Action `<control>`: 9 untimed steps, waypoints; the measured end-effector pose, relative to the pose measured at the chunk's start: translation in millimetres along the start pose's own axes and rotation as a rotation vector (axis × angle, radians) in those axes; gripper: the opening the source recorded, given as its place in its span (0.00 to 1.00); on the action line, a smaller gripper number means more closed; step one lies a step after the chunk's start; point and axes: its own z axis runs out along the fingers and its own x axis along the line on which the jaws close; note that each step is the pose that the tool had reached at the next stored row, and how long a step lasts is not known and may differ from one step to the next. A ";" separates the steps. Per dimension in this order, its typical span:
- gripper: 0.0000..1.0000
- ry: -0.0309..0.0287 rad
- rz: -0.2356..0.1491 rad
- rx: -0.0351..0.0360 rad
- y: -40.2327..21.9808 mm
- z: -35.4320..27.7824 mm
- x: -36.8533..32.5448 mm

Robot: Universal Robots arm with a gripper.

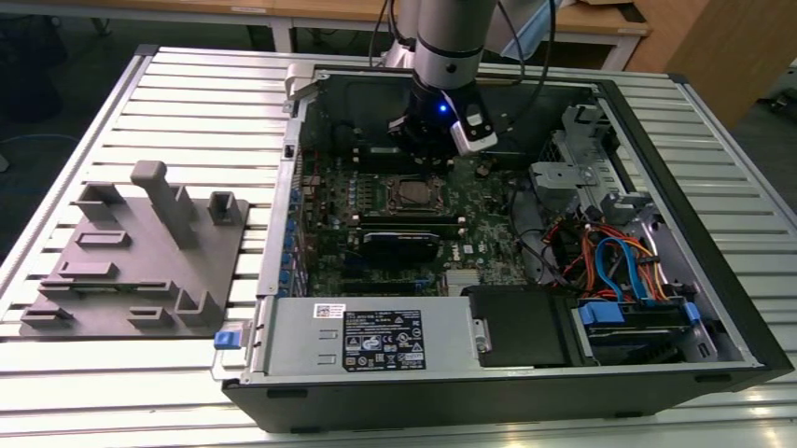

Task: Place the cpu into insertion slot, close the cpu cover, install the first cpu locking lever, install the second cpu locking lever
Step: 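Install the first cpu locking lever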

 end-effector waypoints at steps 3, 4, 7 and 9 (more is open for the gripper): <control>0.10 -0.0001 0.000 -0.0001 0.0 0.0 0.0; 0.10 -0.0001 0.000 -0.0001 0.0 -0.1 0.0; 0.10 -0.0001 0.000 0.0011 0.0 0.1 0.0; 0.10 -0.0002 0.000 0.0048 0.0 0.4 0.0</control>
